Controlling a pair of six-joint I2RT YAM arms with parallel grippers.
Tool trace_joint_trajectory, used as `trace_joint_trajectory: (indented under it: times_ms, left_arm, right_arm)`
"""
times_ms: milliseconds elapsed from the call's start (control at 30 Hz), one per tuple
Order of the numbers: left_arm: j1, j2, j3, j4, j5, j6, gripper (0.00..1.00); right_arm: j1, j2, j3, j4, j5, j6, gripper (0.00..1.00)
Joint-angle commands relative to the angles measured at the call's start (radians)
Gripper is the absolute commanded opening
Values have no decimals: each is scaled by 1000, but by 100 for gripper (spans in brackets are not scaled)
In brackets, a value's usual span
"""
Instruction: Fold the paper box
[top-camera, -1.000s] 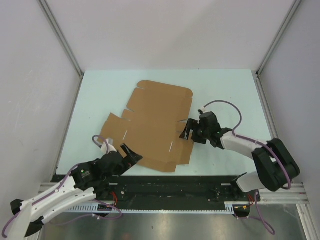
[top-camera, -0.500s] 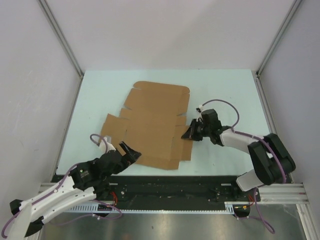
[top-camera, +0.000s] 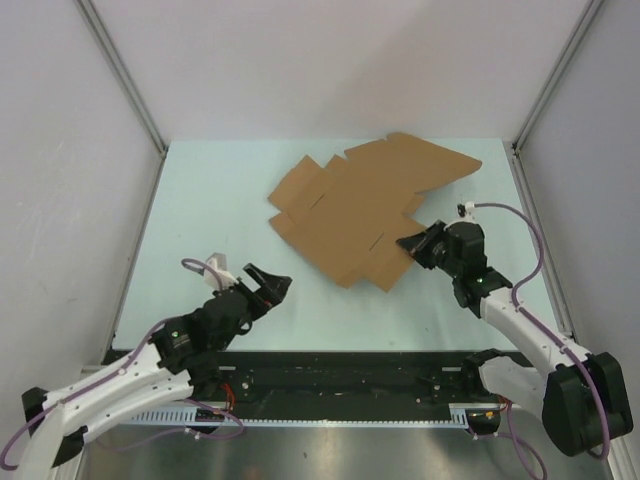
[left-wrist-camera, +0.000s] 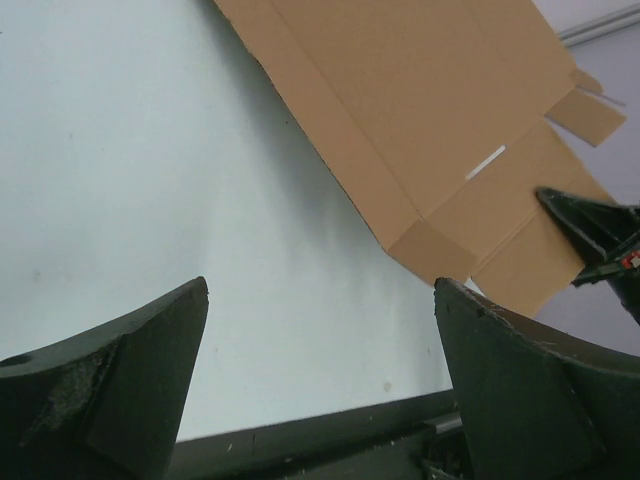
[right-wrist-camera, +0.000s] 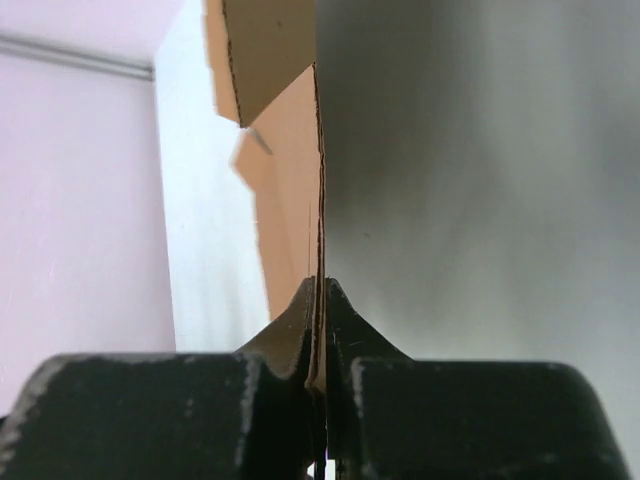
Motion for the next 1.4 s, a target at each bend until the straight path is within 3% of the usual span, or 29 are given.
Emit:
trace_joint_trajectory:
  times_ms: [0,167,200,267,300,400,500,767,933,1033,1133,1167,1200,1267,1333,1367]
  left_arm:
    - [4,153,-68,371,12,44,100]
    - [41,461,-79,579,144,-6,100]
    - [43,498,-68,588,176,-17,100]
    - [43,588,-51,593,196,-57,100]
    - [44,607,-54,622,208,-71,100]
    - [46,655,-103,714,212,-127,100]
    - [44,679,-142,775,195,-166,100]
    - [88,837,-171,913,173,-192,92]
    - [154,1009,-197,1145,228,-219,84]
    - [182,1110,-189,1269,259,-213,75]
    - [207,1178,-182,1398,316,-155,44]
    - [216,1186,-180,1445,346,-132,28]
    - [236,1181,-174,1447,375,-106,20]
    - [256,1134,-137,1398,467,-14,8]
    - [273,996,-52,1189,518,132,2]
    - [276,942,-9,989,524,197,0]
  right_arm:
    - [32,-23,-81,-8,82,170,0]
    - [133,-61,-124,-129,206,181,3]
    - [137,-68,-127,-149,215,172,18]
    - [137,-101,-131,-199,229,141,37]
    - [138,-114,-133,-213,234,129,56]
    - [130,-163,-130,-279,237,86,74]
    - [123,-207,-125,-339,246,43,80]
    - [132,-327,-64,-517,275,-57,81]
    - [164,-411,34,-620,301,-113,81]
    - [202,-443,71,-663,324,-129,80]
    - [226,-476,108,-690,341,-149,79]
    - [230,-483,126,-700,349,-158,79]
    - [233,-486,138,-713,358,-167,79]
    - [232,-486,161,-727,370,-187,79]
    - [235,-485,209,-740,390,-230,79]
    - [235,-483,230,-743,396,-247,79]
